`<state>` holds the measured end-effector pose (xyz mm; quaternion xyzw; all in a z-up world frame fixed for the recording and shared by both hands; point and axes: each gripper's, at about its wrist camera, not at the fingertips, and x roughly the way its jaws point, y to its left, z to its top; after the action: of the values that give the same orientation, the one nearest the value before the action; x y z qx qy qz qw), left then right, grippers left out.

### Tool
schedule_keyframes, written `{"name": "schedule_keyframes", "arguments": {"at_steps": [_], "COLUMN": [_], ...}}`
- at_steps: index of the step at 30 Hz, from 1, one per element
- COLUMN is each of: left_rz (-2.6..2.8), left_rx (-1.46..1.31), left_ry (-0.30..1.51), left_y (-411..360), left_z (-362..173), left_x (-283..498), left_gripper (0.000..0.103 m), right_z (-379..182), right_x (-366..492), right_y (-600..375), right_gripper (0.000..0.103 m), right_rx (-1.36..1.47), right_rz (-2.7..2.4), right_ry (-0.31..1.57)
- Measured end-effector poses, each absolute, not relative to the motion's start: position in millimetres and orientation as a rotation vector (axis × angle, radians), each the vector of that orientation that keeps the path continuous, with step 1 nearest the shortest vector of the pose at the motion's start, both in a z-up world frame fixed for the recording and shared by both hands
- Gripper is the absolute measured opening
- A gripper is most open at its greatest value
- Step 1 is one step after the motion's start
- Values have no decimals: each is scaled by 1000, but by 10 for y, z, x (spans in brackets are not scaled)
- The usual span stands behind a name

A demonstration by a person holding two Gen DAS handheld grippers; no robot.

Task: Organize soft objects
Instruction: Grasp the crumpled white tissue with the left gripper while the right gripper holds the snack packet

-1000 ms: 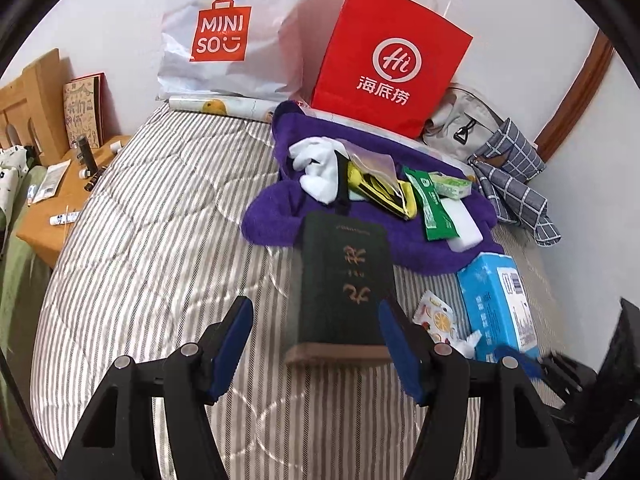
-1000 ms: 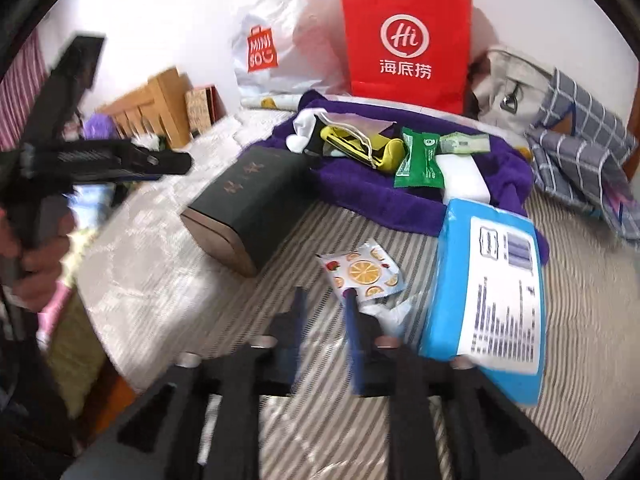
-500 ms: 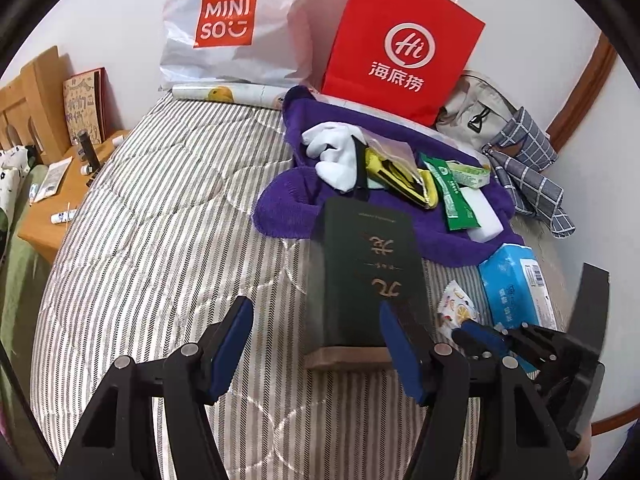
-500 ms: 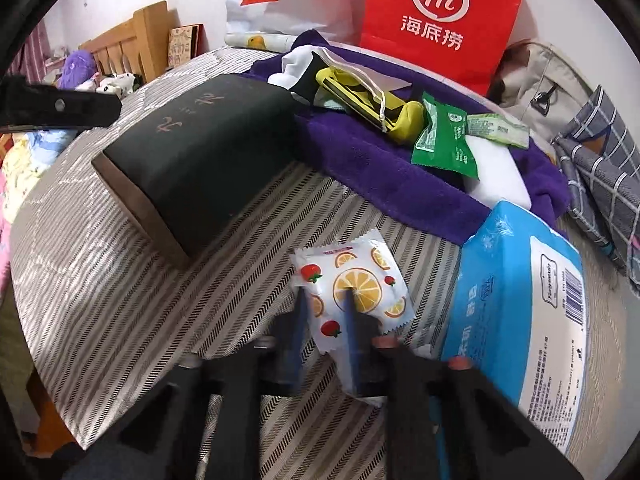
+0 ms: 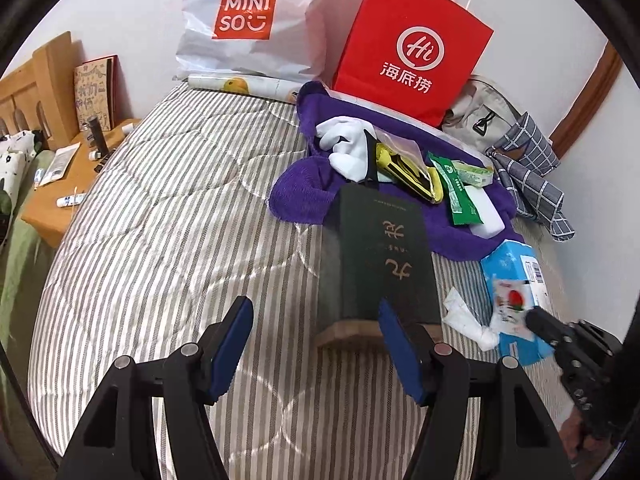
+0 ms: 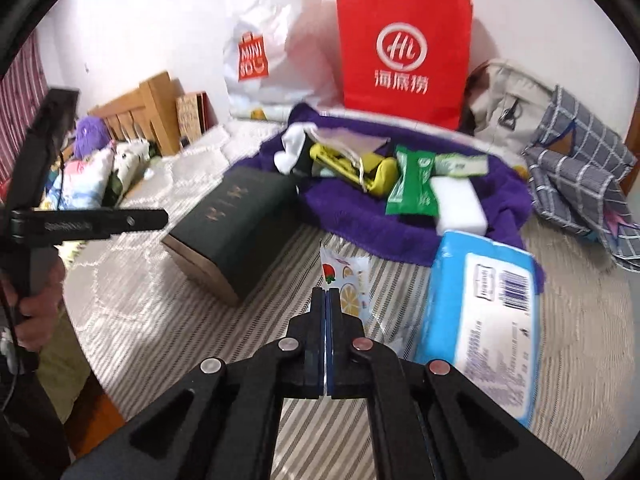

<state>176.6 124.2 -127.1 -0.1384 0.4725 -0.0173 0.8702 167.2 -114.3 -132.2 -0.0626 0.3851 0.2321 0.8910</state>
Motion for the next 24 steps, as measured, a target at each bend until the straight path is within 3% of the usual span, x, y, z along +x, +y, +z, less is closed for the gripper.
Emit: {"name": "schedule_keyframes", "arguments": {"at_steps": [6, 15, 21, 22, 24], "left_rz": [-38, -74, -62, -56, -47], "left_rx": [-312, -275, -239, -232, -221], "left_ry": [974, 982, 1000, 1002, 1005], "left_y": [1173, 848, 688, 670, 643], "left_z": [-1226, -1270, -1310, -1318, -1332], "left_x": [1551, 1334, 1258, 1254, 1251], "left_gripper": [63, 63, 63, 63, 63], "right_z": [-1149, -1682, -1812, -1822, -1867], "right_x": [1307, 954, 912, 904, 889], "right_y": [-1466, -2046, -2416, -2425, -2368], "right_gripper": [0, 1, 8, 11, 34], "right_rx": [23, 182, 194, 183, 131], "right_rz": [576, 492, 312, 305, 298], "right_ry": [800, 952, 941, 936, 940]}}
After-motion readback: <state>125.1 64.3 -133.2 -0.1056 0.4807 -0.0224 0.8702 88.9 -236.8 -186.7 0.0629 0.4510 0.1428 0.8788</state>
